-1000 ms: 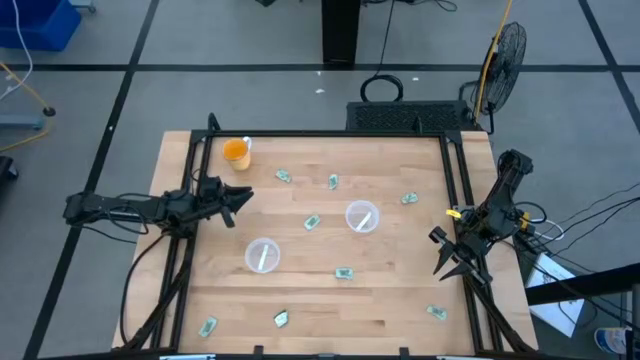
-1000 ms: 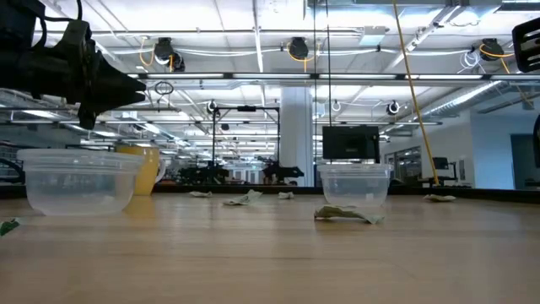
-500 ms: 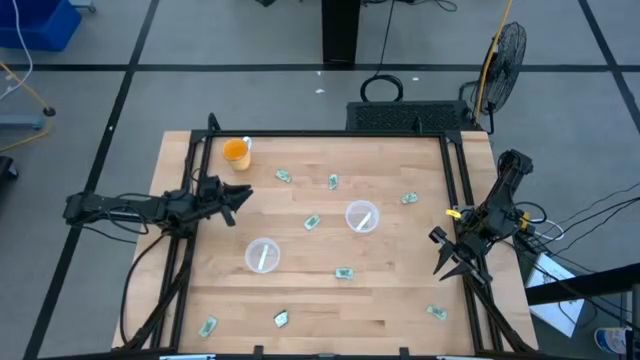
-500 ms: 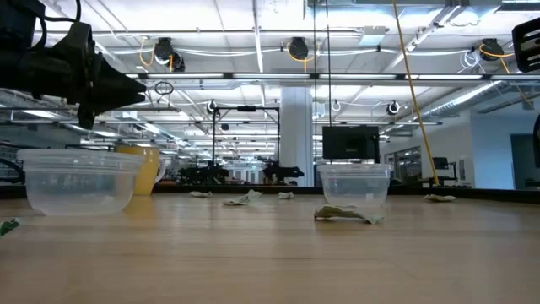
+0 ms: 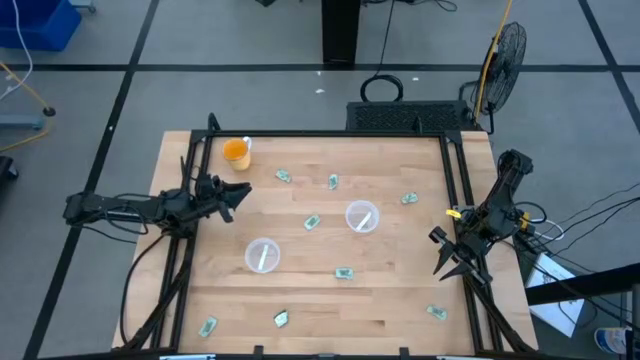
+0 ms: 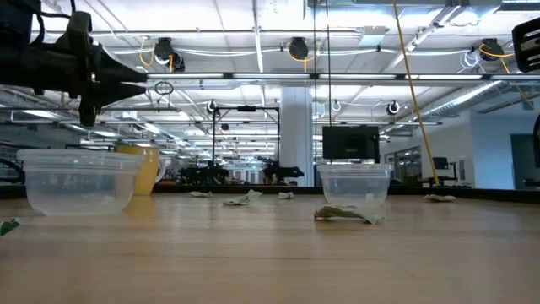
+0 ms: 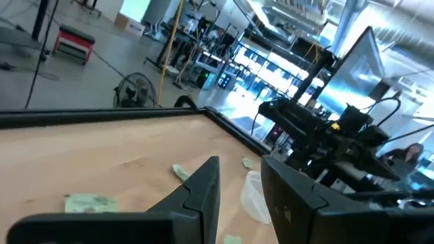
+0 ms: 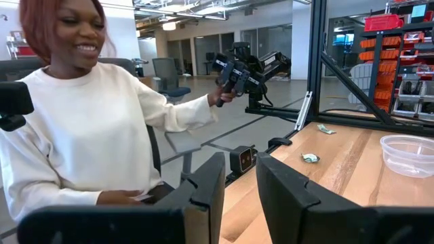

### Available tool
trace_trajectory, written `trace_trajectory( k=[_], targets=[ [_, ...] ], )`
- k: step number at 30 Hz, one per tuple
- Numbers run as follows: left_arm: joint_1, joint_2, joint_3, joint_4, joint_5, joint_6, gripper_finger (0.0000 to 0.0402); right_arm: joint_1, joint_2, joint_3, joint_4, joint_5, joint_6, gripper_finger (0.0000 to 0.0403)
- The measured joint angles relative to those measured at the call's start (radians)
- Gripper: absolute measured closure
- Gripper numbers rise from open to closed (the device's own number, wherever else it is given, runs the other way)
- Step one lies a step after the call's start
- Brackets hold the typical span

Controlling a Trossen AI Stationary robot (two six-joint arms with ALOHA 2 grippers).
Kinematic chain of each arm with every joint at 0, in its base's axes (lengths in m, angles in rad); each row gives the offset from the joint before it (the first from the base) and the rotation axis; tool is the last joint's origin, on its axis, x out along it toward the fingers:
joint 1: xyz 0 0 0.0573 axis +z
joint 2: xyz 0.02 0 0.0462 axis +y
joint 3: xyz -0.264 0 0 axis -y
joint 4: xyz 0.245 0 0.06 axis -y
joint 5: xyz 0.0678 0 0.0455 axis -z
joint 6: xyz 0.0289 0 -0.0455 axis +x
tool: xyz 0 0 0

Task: Pick and place Stevia / Truvia into bins
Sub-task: Put the white stevia packet into the bottom transparent container

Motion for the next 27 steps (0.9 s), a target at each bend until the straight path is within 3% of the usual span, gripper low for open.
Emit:
trace_trajectory(
  k=[5, 12, 18, 22, 27],
  targets=[
    [0.0, 0.0, 0.0, -0.004, -0.085, 0.073, 0.0289, 0.0, 0.0, 0.0, 0.0, 0.0, 0.0, 0.0325],
    [0.0, 0.0, 0.0, 0.0, -0.085, 0.065, 0.0289, 0.0, 0.0, 0.0, 0.0, 0.0, 0.001, 0.0325],
    [0.0, 0.0, 0.013, 0.058, -0.056, 0.088, 0.0289, 0.0, 0.0, 0.0, 0.126, 0.0, 0.284, 0.0325],
    [-0.011, 0.001, 0.16, -0.002, 0.099, 0.265, 0.0289, 0.0, 0.0, 0.0, 0.16, 0.0, 0.366, 0.0325],
    [-0.069, 0.106, 0.448, -0.368, 0.099, 0.237, 0.0289, 0.0, 0.0, 0.0, 0.157, 0.0, 0.362, 0.0325]
  ],
)
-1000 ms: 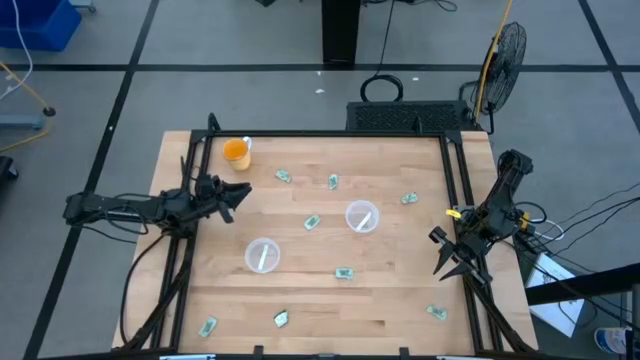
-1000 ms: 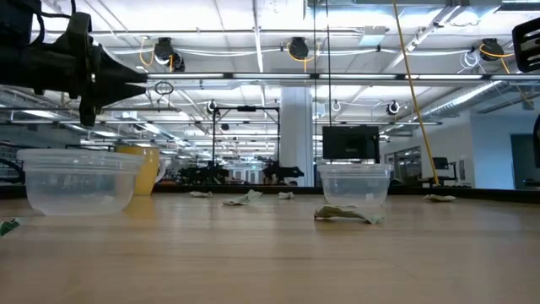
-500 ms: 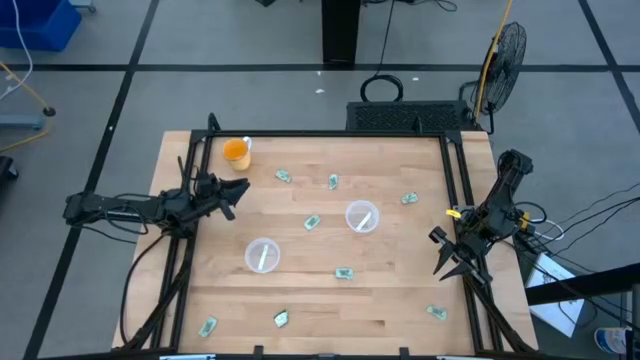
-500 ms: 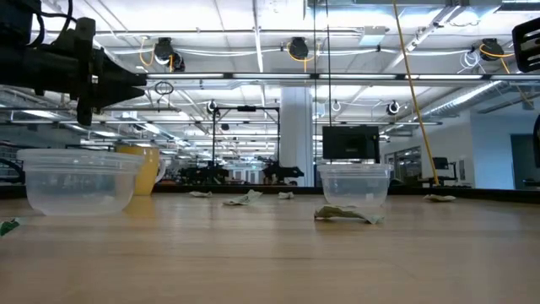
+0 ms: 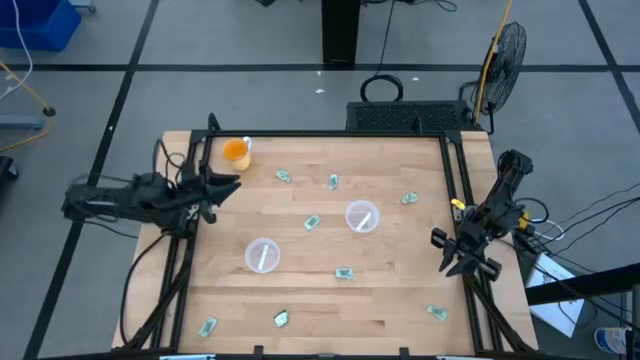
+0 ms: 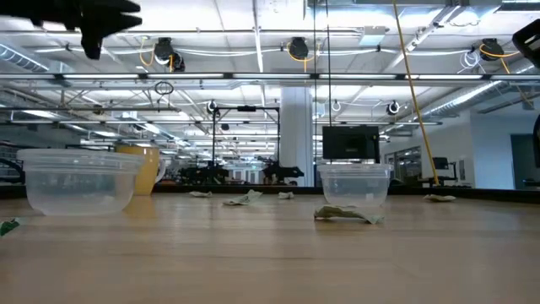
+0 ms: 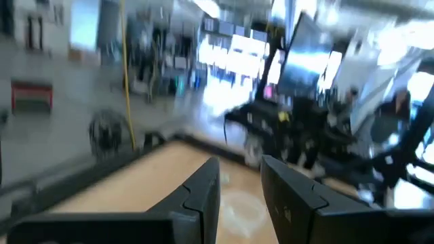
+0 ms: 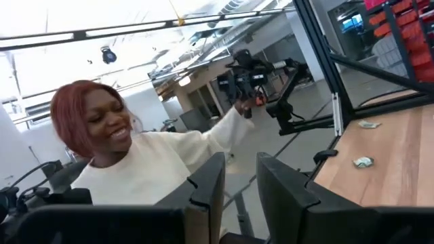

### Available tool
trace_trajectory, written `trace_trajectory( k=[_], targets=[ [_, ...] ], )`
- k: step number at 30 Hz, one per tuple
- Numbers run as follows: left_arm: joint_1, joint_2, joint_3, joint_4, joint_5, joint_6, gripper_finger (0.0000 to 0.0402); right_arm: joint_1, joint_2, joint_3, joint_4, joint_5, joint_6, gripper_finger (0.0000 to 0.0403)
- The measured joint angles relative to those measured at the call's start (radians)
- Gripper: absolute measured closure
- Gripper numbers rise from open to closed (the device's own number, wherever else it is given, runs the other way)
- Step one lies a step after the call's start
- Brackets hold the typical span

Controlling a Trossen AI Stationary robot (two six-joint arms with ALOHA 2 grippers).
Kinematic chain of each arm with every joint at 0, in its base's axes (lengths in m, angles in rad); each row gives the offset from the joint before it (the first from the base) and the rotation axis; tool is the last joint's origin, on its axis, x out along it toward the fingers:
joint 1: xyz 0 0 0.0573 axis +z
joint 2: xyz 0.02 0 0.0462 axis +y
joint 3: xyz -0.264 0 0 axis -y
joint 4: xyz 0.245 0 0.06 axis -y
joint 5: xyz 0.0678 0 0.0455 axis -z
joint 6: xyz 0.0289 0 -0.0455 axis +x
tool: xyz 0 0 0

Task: Pick and place Stevia / Truvia into bins
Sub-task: Put the white stevia packet into the bottom transparent container

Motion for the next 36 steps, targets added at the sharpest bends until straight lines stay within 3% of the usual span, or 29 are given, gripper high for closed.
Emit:
trace_trajectory(
  k=[4, 10, 15, 22, 26, 30, 36],
  targets=[
    [-0.066, 0.191, 0.2, -0.273, 0.035, -0.209, 0.0289, 0.0, 0.0, 0.0, 0.023, 0.051, -0.067, 0.0325],
    [-0.19, 0.498, 0.4, -0.507, 0.241, -0.452, 0.0289, 0.0, 0.0, 0.0, 0.071, 0.214, -0.184, 0.0325],
    [-0.315, 0.696, 0.448, -0.665, 0.436, -0.591, 0.0289, 0.0, 0.0, 0.0, 0.135, 0.297, -0.281, 0.0325],
    [-0.494, 0.869, 0.448, -0.908, 0.525, -0.904, 0.0289, 0.0, 0.0, 0.0, 0.236, 0.294, -0.361, 0.0325],
    [-0.606, 0.937, 0.448, -0.893, 0.554, -1.005, 0.0289, 0.0, 0.0, 0.0, 0.261, 0.304, -0.417, 0.0325],
    [-0.68, 0.999, 0.448, -0.856, 0.527, -1.05, 0.0289, 0.0, 0.0, 0.0, 0.255, 0.39, -0.486, 0.0325],
    [-0.744, 1.09, 0.448, -0.74, 0.525, -1.167, 0.0289, 0.0, 0.0, 0.0, 0.269, 0.69, -0.707, 0.0325]
  ],
)
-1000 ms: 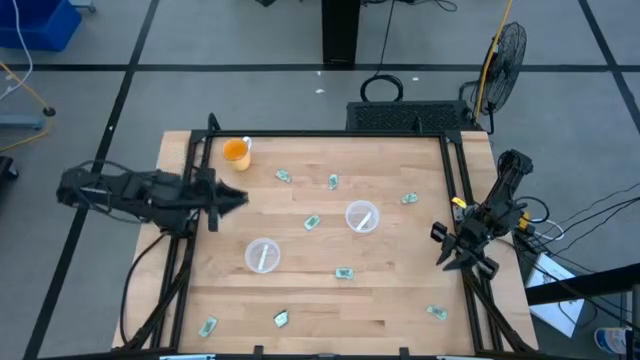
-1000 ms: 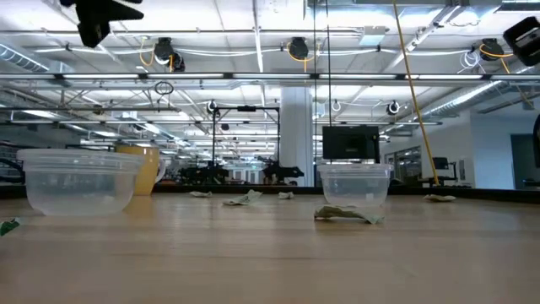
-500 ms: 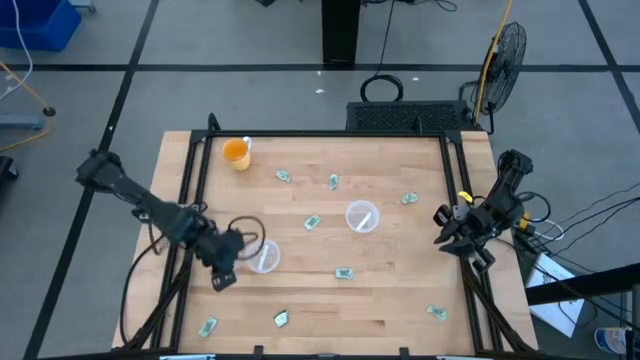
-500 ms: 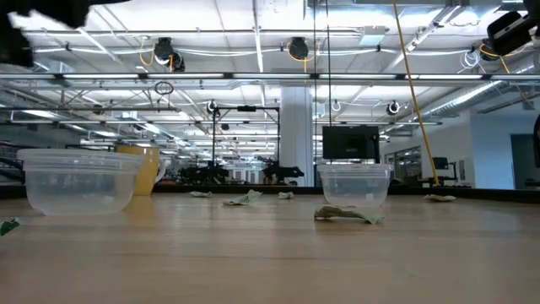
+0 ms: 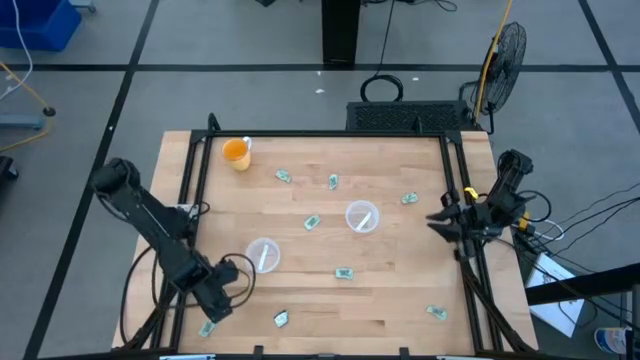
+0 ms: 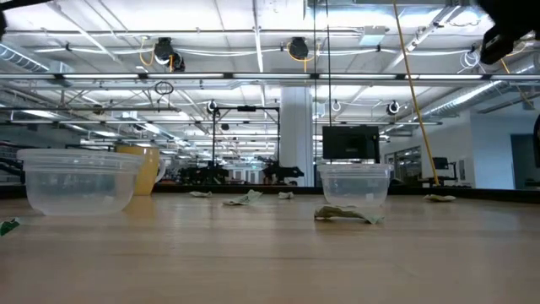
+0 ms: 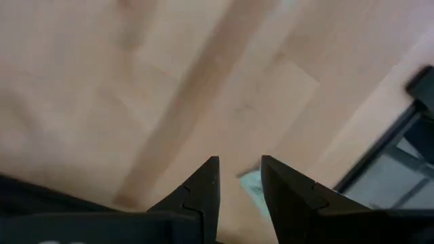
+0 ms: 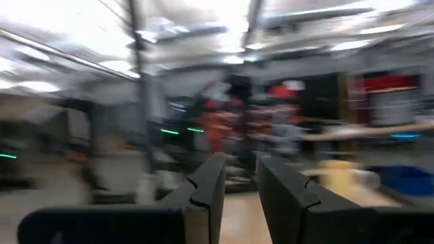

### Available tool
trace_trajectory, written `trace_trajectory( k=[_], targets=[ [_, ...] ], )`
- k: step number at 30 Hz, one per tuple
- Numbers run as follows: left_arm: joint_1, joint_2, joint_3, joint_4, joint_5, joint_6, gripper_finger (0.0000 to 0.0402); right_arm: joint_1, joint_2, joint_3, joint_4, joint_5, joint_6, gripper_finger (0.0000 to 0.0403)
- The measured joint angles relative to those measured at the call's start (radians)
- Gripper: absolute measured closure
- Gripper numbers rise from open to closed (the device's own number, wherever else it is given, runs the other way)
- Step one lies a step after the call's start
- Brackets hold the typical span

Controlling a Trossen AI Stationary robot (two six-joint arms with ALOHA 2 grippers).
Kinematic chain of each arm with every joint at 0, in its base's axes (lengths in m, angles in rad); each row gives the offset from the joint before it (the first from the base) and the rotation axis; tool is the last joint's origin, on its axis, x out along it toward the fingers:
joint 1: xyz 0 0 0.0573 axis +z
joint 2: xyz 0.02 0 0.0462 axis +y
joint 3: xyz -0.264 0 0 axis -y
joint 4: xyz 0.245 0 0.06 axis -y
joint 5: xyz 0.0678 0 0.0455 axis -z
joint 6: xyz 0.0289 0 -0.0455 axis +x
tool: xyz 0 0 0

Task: Pick and place Stevia / Truvia into bins
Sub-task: Put the white stevia packet into the bottom transparent container

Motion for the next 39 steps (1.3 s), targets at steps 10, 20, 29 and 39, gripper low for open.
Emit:
trace_trajectory(
  k=[10, 20, 29, 39],
  targets=[
    [-0.082, 0.125, 0.0, 0.088, 0.128, -0.075, 0.0289, 0.0, 0.0, 0.0, -0.009, 0.124, -0.153, 0.0325],
    [-0.161, 0.234, 0.0, 0.212, 0.084, -0.079, 0.0289, 0.0, 0.0, 0.0, 0.014, 0.123, -0.286, 0.0325],
    [-0.161, 0.291, 0.004, 0.207, 0.081, -0.078, 0.0289, 0.0, 0.0, 0.0, 0.105, 0.122, -0.363, 0.0326],
    [-0.16, 0.293, 0.004, 0.159, 0.08, -0.037, 0.0362, 0.0, 0.0, 0.0, 0.105, 0.122, -0.337, 0.0326]
  ],
)
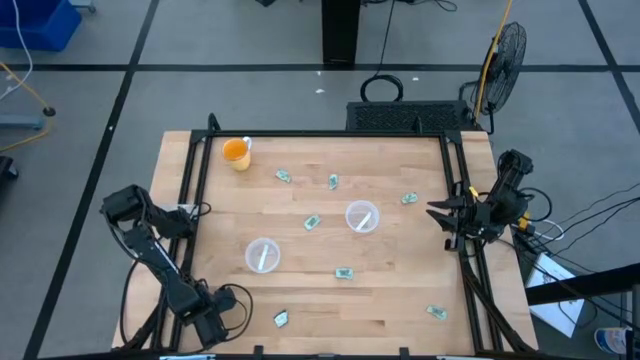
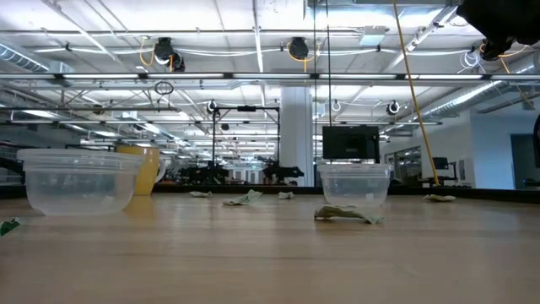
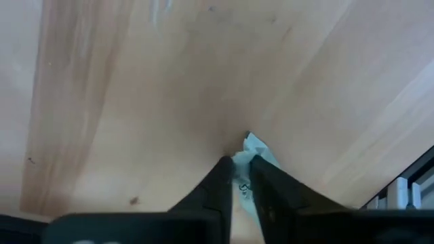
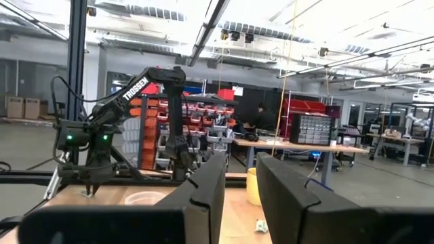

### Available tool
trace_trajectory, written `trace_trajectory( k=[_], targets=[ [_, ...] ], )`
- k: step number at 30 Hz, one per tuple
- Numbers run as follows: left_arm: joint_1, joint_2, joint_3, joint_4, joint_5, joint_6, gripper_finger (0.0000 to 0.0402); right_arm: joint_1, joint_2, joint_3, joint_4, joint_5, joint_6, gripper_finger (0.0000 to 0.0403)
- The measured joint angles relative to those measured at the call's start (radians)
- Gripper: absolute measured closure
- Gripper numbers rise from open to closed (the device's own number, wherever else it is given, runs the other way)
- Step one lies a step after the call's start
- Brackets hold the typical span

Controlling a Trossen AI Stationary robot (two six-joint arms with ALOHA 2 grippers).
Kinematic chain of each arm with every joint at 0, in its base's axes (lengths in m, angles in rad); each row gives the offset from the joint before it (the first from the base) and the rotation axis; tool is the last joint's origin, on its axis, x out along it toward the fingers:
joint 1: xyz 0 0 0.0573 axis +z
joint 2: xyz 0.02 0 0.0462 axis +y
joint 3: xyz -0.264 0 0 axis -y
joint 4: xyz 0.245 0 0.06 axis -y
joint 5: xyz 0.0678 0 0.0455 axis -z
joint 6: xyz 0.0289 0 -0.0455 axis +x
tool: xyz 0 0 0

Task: Pick and place Stevia / Truvia into bins
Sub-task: Put the white stevia packet into the bottom transparent container

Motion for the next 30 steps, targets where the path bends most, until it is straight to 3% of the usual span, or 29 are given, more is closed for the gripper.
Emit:
trace_trajectory(
  k=[3, 8, 14, 18, 22, 26, 30],
  targets=[
    [0.013, -0.001, 0.0, -0.004, 0.001, 0.022, 0.039, 0.0, 0.0, 0.0, 0.0, 0.0, 0.0, 0.0326],
    [0.07, -0.014, -0.004, -0.014, 0.014, 0.047, 0.0378, 0.0, 0.0, 0.0, 0.0, 0.0, 0.0, 0.0326],
    [0.158, -0.102, -0.007, -0.1, -0.094, 0.176, 0.0394, 0.0, 0.0, 0.0, 0.0, 0.0, 0.001, 0.0326],
    [0.226, -0.201, -0.007, -0.204, -0.173, 0.214, 0.0379, 0.0, 0.0, 0.0, 0.0, 0.0, 0.001, 0.0326],
    [0.296, -0.298, -0.006, -0.273, -0.309, 0.308, 0.0387, 0.0, 0.0, 0.0, 0.001, 0.0, 0.001, 0.0326],
    [0.393, -0.366, -0.006, -0.287, -0.418, 0.388, 0.0393, 0.0, 0.0, 0.0, 0.012, 0.0, 0.001, 0.0326],
    [0.498, -0.375, -0.005, -0.286, -0.458, 0.526, 0.0376, 0.0, 0.0, 0.0, 0.016, 0.0, 0.001, 0.0326]
  ],
)
